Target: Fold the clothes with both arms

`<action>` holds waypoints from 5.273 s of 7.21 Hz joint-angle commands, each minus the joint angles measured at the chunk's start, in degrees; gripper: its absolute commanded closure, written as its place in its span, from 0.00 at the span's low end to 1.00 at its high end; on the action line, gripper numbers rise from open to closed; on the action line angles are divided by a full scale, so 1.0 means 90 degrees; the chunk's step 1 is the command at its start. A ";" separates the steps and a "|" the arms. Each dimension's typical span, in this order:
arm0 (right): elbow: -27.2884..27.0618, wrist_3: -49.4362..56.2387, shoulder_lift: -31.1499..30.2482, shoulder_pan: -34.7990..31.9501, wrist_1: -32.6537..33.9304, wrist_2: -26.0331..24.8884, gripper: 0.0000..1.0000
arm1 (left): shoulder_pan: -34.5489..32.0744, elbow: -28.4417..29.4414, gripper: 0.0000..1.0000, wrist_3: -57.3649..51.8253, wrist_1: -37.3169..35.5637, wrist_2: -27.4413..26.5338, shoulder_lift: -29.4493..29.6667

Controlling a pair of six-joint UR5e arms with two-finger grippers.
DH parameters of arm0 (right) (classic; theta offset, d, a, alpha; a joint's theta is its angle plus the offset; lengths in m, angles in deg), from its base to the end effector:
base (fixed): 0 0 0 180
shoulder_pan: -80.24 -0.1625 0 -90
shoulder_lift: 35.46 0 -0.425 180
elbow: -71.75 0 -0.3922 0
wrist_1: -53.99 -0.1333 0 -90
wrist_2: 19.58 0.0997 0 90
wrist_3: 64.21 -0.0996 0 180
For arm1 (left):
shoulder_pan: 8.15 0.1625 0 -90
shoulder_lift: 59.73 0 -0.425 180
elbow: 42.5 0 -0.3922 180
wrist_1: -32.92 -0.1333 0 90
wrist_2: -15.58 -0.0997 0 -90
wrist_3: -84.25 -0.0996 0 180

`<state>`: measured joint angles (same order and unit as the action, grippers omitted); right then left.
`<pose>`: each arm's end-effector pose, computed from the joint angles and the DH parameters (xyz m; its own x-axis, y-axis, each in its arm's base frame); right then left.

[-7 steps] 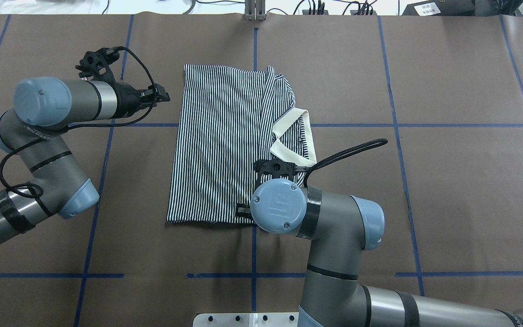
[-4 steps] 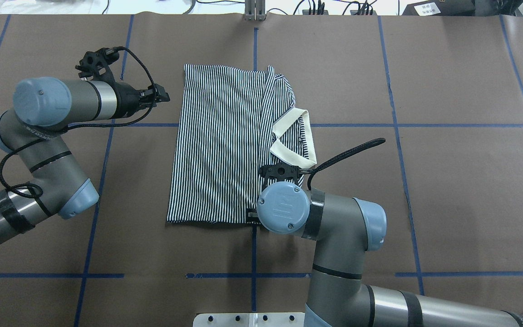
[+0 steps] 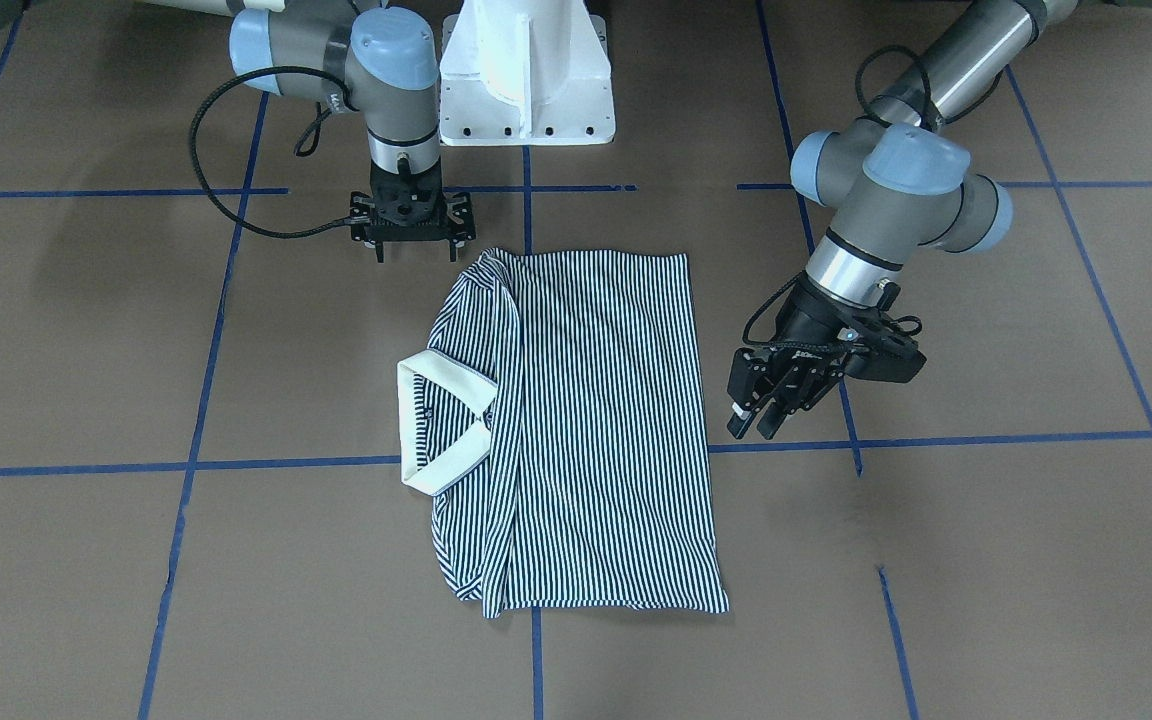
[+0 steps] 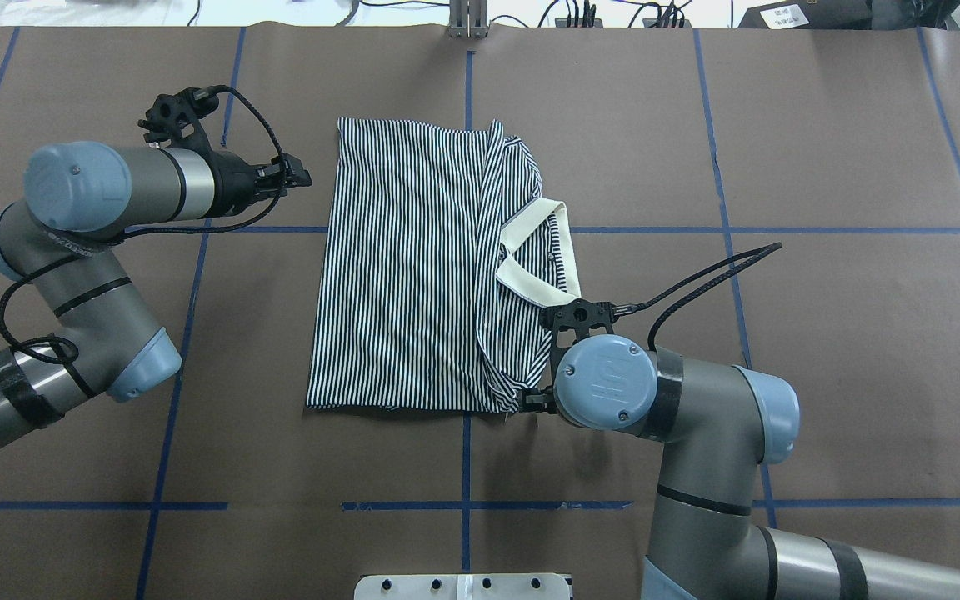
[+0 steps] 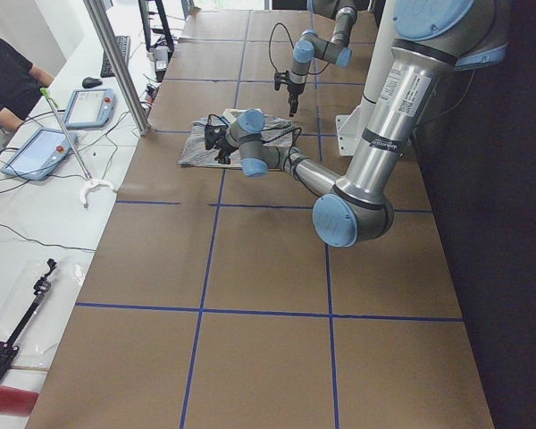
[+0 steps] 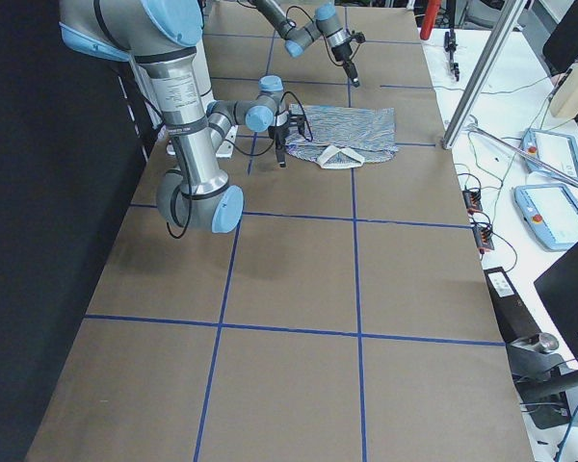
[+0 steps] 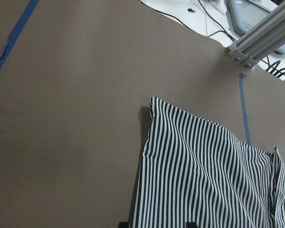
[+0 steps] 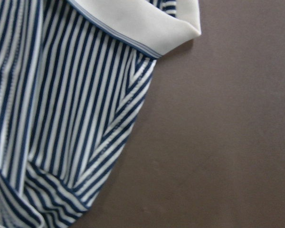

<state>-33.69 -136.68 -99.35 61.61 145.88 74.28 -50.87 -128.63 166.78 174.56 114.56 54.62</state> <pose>-0.5478 -0.3183 0.2969 0.7794 -0.0544 0.6242 -0.0454 0.9887 0.1428 0.4101 -0.5389 0.3478 0.2966 -0.0991 -0.9499 0.5269 0.8465 0.0762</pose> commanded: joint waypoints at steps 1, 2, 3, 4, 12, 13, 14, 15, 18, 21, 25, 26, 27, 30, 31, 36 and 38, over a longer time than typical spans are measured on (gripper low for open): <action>-0.0013 0.0074 0.0337 -0.0107 0.0023 -0.0029 0.00 | 0.0000 0.0010 0.50 -0.0010 0.0005 0.0008 0.0000; -0.0003 0.0016 0.0544 -0.0176 -0.0044 -0.0029 0.00 | 0.0000 0.0010 0.50 -0.0010 0.0005 0.0008 0.0000; 0.0114 -0.0004 0.0778 -0.0215 -0.0074 -0.0038 0.00 | 0.0000 0.0010 0.50 -0.0010 -0.0005 0.0008 0.0000; 0.0579 -0.0043 0.1196 -0.0206 -0.0074 -0.0048 0.00 | 0.0000 0.0000 0.50 0.0000 -0.0005 0.0008 0.0000; 0.1394 -0.0102 0.1434 -0.0216 -0.1031 0.0030 0.74 | 0.0020 0.0029 0.50 0.0000 0.0025 -0.0002 -0.0088; 0.1375 -0.0102 0.1396 -0.0216 -0.1031 0.0069 1.00 | 0.0020 0.0020 0.50 0.0010 0.0025 -0.0002 -0.0088; 0.1346 -0.0083 0.1299 -0.0225 -0.1041 0.0185 1.00 | 0.0020 0.0010 0.49 0.0010 0.0025 -0.0012 -0.0088; 0.1316 -0.0063 0.1278 -0.0274 -0.1050 0.0360 1.00 | 0.0020 -0.0010 0.49 0.0048 0.0025 -0.0012 -0.0088; 0.0800 0.0259 0.0724 -0.0489 -0.1041 0.0704 1.00 | 0.0020 -0.0097 0.49 0.0185 0.0015 -0.0012 -0.0078; 0.0779 0.0123 0.0653 -0.0441 -0.1031 0.0577 0.01 | 0.0020 -0.0156 0.49 0.0273 -0.0005 -0.0021 -0.0078; 0.0759 0.0220 0.0779 -0.0577 -0.1012 0.0548 0.00 | 0.0029 -0.0117 0.49 0.0273 -0.0005 -0.0012 -0.0078; 0.0827 0.0230 0.0945 -0.0461 -0.0982 0.0325 0.00 | 0.0058 -0.0127 0.49 0.0273 -0.0005 -0.0012 -0.0078; 0.0847 0.0240 0.0985 -0.0363 -0.0982 0.0265 0.00 | 0.0068 -0.0117 0.49 0.0273 -0.0005 -0.0021 -0.0078; 0.1121 0.0201 0.1181 -0.0167 -0.1011 0.0098 0.51 | 0.0068 -0.0117 0.49 0.0273 -0.0005 -0.0021 -0.0088; 0.1130 0.0210 0.1123 -0.0148 -0.1021 0.0108 0.68 | 0.0068 -0.0137 0.49 0.0273 -0.0005 -0.0021 -0.0078; 0.0684 0.0679 0.0657 -0.0440 -0.1041 0.0401 1.00 | 0.0068 -0.0127 0.49 0.0273 -0.0005 -0.0021 -0.0088; 0.0612 0.0485 0.0487 -0.0304 -0.1041 0.0284 0.99 | 0.0068 -0.0127 0.49 0.0273 -0.0005 -0.0021 -0.0078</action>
<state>-27.81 -131.31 -94.19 58.17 136.52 77.34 -50.25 -129.77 169.24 174.51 114.37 53.84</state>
